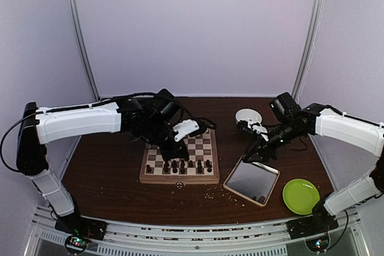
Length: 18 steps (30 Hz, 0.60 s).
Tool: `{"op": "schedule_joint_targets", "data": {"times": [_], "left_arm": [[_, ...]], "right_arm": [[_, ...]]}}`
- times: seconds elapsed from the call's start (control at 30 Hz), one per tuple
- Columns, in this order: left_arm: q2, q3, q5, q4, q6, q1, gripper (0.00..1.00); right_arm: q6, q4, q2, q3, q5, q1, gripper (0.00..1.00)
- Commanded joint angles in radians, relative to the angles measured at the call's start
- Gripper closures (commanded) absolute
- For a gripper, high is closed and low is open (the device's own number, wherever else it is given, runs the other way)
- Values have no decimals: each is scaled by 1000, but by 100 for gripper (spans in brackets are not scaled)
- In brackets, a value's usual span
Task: Set up the chess pieces on the board
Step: Place the bishop on c8.
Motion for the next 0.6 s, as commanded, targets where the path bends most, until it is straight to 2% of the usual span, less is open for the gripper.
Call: {"op": "schedule_joint_targets", "data": {"times": [0.0,0.27,0.57], "left_arm": [[74,61,-48,-49,44,-5,91],[160,117,-22,-39,44,-6,91],[220,115,-12,-10,38,-7,91]], "right_arm": [[-25,-23,0,9,17,-17,60],[-40,-37,8,13,6,-35,60],[-53,-52,23,19,-1,-42,60]]}}
